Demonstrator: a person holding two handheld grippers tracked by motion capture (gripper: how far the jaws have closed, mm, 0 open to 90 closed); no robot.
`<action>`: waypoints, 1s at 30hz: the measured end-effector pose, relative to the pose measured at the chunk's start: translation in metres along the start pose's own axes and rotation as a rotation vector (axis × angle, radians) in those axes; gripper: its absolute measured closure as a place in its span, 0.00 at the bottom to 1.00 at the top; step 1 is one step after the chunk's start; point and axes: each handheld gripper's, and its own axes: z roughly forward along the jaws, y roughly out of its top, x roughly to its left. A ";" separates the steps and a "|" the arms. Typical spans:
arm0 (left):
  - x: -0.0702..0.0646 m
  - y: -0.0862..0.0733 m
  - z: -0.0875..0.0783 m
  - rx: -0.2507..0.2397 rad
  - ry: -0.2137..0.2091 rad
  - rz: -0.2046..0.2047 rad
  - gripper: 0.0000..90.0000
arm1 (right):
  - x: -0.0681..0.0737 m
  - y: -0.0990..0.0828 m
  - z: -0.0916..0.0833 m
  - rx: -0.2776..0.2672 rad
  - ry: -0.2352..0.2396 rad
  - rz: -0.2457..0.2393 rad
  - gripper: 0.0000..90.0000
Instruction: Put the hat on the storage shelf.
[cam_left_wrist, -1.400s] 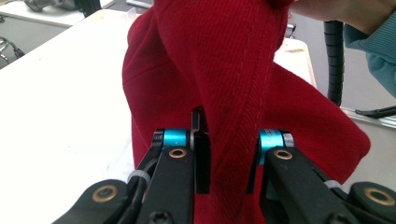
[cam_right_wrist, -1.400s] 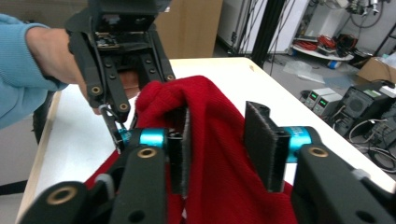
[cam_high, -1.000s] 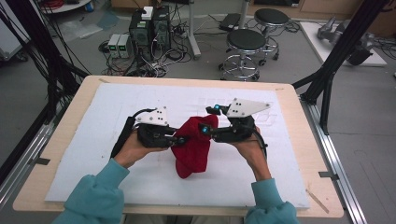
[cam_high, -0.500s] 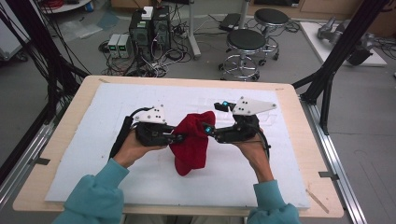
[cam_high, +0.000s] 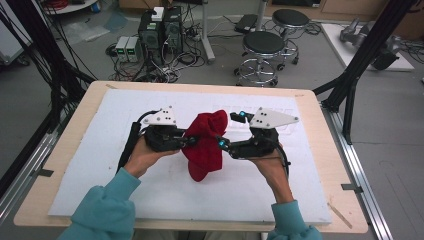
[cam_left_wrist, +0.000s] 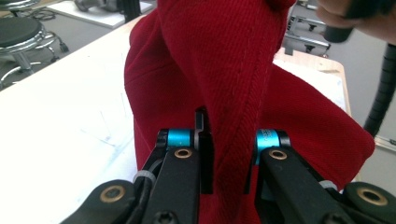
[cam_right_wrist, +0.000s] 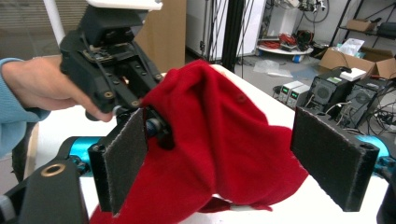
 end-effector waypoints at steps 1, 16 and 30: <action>0.000 0.001 0.000 -0.003 0.003 -0.004 0.94 | 0.002 0.000 -0.001 0.007 -0.008 -0.002 0.20; 0.012 0.029 0.005 -0.057 0.075 -0.056 0.94 | 0.015 -0.018 -0.020 0.007 -0.053 0.057 0.20; 0.019 0.043 0.009 -0.104 0.136 -0.126 0.94 | 0.023 -0.042 -0.016 0.020 -0.047 0.118 0.22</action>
